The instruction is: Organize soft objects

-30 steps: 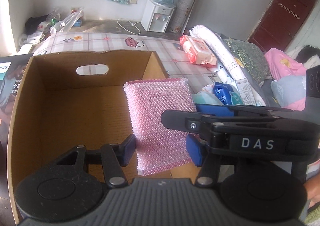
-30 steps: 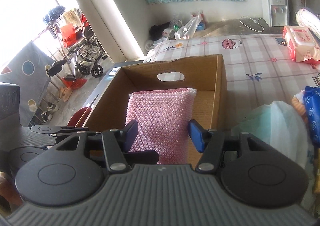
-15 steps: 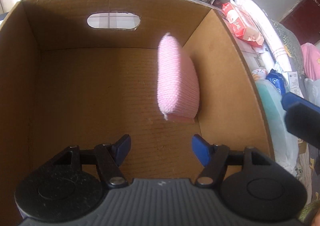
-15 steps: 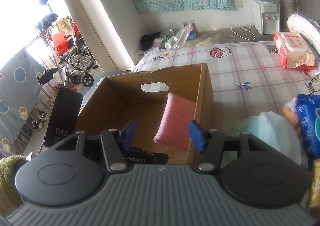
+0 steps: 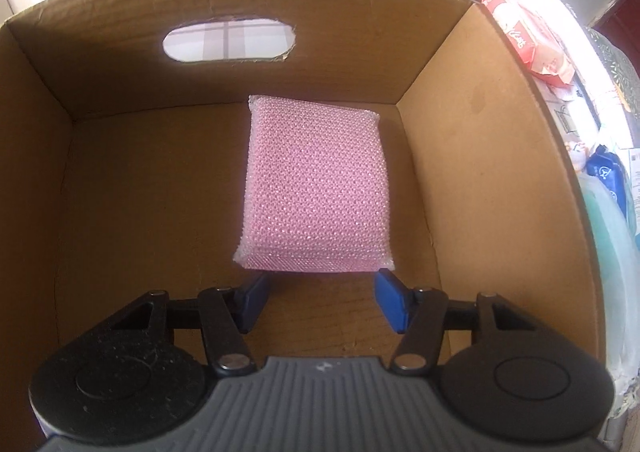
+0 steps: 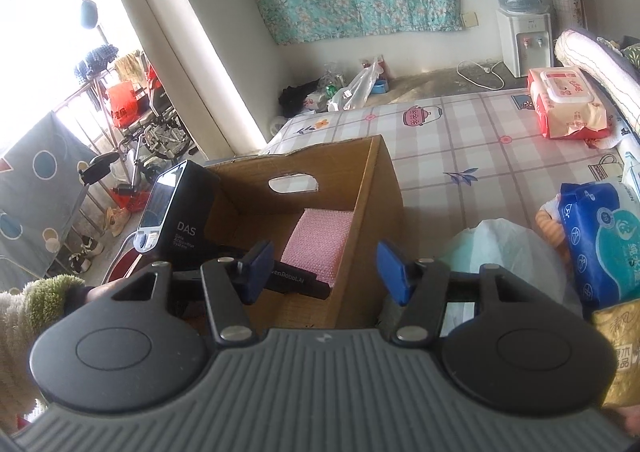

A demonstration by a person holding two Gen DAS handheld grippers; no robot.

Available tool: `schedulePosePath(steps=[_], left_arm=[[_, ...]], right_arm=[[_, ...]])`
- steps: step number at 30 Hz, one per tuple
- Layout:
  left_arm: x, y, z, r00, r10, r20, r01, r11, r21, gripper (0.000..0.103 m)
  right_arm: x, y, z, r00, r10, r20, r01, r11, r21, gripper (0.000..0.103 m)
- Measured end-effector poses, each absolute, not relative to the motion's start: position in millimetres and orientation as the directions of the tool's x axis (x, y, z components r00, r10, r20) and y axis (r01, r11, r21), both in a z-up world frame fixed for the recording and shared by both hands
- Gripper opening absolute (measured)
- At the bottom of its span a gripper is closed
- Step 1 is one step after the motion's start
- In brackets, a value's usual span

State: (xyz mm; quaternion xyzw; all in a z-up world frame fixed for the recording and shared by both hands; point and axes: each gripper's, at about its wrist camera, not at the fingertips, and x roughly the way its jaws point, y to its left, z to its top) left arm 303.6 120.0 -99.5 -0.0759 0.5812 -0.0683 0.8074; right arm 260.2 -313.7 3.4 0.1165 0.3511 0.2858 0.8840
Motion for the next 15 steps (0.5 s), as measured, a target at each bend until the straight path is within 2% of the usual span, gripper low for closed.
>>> schedulePosePath(steps=[11,15], left_arm=[[313.2,92.9,-98.1,0.329,-0.254,-0.91,0.115,0.967,-0.228,0.055],[304.0,100.1,-84.2,0.332,-0.28,-0.901,0.113,0.96,-0.257,0.067]], right_arm=[[269.4,-327.7,-9.5,0.593,0.566,-0.573,-0.374,0.824,0.426,0.057],[265.4,-337.3,-8.9,0.608,0.551,-0.572,-0.364,0.834,0.416,0.057]])
